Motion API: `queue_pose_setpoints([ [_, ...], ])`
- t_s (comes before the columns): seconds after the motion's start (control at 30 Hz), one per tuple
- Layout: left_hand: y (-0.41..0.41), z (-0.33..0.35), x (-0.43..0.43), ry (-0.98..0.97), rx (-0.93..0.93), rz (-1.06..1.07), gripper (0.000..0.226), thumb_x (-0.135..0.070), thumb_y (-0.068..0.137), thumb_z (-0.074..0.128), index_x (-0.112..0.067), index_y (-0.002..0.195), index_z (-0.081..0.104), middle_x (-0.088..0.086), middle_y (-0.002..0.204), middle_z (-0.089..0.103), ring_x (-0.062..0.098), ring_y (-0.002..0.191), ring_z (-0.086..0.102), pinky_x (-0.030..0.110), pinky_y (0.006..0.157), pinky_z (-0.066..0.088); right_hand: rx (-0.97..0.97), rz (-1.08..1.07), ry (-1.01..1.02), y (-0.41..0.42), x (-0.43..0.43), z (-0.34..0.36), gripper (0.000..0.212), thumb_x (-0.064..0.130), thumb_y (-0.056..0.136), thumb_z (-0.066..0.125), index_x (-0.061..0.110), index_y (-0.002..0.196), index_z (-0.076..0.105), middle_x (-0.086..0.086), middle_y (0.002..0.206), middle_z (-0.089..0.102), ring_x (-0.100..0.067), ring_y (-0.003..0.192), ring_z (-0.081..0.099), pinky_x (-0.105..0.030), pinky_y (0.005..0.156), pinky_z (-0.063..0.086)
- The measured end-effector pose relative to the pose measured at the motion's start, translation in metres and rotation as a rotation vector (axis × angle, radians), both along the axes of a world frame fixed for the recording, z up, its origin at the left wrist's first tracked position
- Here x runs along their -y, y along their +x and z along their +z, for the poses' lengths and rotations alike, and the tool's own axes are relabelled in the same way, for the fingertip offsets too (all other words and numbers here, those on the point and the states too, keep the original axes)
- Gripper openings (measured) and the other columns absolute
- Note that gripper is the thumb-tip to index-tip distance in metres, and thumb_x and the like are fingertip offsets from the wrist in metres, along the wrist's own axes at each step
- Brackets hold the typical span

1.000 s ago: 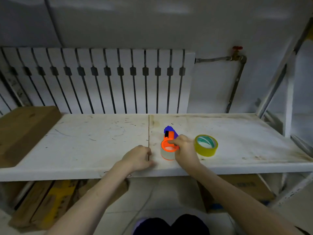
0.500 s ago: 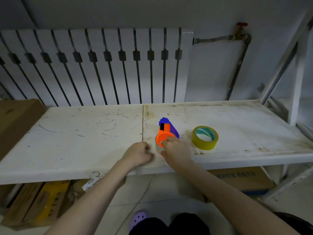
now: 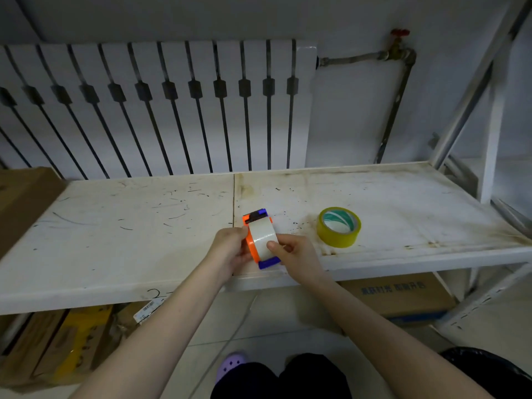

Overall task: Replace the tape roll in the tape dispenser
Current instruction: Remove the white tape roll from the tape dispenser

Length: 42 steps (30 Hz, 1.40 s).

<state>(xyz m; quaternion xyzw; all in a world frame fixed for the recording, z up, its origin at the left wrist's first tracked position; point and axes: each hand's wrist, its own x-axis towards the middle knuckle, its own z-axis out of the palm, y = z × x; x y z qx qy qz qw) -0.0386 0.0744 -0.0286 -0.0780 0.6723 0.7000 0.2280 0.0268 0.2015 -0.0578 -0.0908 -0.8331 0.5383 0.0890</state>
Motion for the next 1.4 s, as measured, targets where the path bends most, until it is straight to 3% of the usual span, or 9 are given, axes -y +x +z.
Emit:
queue_pose_setpoints([
  [0.2,0.004,-0.002,-0.003,-0.243,-0.219,-0.024,0.016,-0.018,0.09,0.053,-0.01,0.077,0.051,0.012,0.086,0.05,0.023,0.078,0.049,0.035,0.074,0.043,0.01,-0.17,-0.035,0.007,0.002,-0.009,0.016,0.027,0.087,0.066,0.014,0.095,0.065,0.009,0.084,0.061,-0.002,0.075,0.059,-0.012,0.065,0.046],
  [0.43,0.01,-0.012,-0.003,-0.466,-0.419,-0.104,0.023,-0.027,0.092,0.042,-0.009,0.078,0.045,0.012,0.078,0.047,0.022,0.073,0.045,0.034,0.067,0.035,-0.014,-0.193,-0.197,0.01,0.009,-0.02,0.013,0.019,0.082,0.071,0.015,0.077,0.06,0.003,0.072,0.061,-0.009,0.066,0.058,-0.021,0.062,0.048],
  [0.5,0.013,-0.017,-0.001,-0.5,-0.46,-0.086,0.027,-0.021,0.096,0.038,-0.007,0.073,0.045,0.009,0.071,0.048,0.024,0.07,0.045,0.033,0.063,0.034,0.014,-0.184,-0.288,0.009,0.012,-0.019,0.019,0.019,0.08,0.073,0.017,0.089,0.057,0.001,0.084,0.062,-0.009,0.07,0.059,-0.02,0.062,0.047],
  [0.63,0.015,-0.02,0.009,-0.523,-0.469,-0.069,0.033,-0.014,0.096,0.038,-0.015,0.063,0.039,0.001,0.063,0.043,0.018,0.06,0.039,0.029,0.054,0.029,0.123,0.02,-0.349,0.004,0.012,-0.009,0.059,0.018,0.078,0.076,0.018,0.127,0.043,0.011,0.109,0.055,0.001,0.086,0.056,-0.01,0.059,0.049],
  [0.73,0.014,-0.021,0.015,-0.514,-0.453,-0.087,0.033,-0.011,0.094,0.039,-0.014,0.062,0.039,0.002,0.062,0.043,0.02,0.061,0.039,0.029,0.054,0.03,0.091,0.068,-0.286,0.0,0.011,-0.01,0.063,0.016,0.073,0.081,0.015,0.126,0.048,-0.001,0.119,0.059,0.0,0.087,0.059,-0.009,0.06,0.051],
  [0.9,0.015,-0.023,0.018,-0.49,-0.44,-0.087,0.029,-0.01,0.093,0.04,-0.013,0.064,0.044,0.003,0.064,0.046,0.022,0.064,0.044,0.031,0.06,0.035,0.042,0.034,0.007,-0.003,0.007,-0.014,0.07,0.037,0.067,0.083,0.019,0.126,0.049,0.003,0.119,0.055,-0.008,0.094,0.056,-0.013,0.066,0.046],
  [1.1,0.015,-0.025,0.016,-0.392,-0.295,-0.037,0.017,-0.018,0.093,0.041,-0.011,0.08,0.051,0.013,0.086,0.057,0.027,0.081,0.053,0.041,0.075,0.046,-0.029,0.114,0.342,-0.01,-0.004,-0.014,0.071,0.049,0.069,0.077,0.016,0.126,0.049,0.001,0.121,0.054,-0.011,0.096,0.053,-0.016,0.07,0.042],
  [1.23,0.017,-0.025,0.008,-0.381,-0.292,-0.027,0.019,-0.018,0.097,0.035,-0.01,0.089,0.05,0.007,0.085,0.054,0.019,0.074,0.05,0.03,0.065,0.039,-0.038,0.123,0.386,-0.01,-0.003,-0.014,0.069,0.05,0.07,0.075,0.015,0.124,0.05,-0.001,0.118,0.055,-0.011,0.095,0.054,-0.022,0.075,0.046],
  [1.4,0.015,-0.027,0.017,-0.398,-0.339,-0.071,0.028,-0.011,0.095,0.038,-0.017,0.068,0.041,0.007,0.076,0.051,0.021,0.072,0.045,0.03,0.063,0.035,-0.033,0.174,0.346,-0.009,-0.003,-0.01,0.066,0.044,0.071,0.078,0.016,0.124,0.049,-0.002,0.12,0.055,-0.013,0.101,0.055,-0.028,0.083,0.05],
])
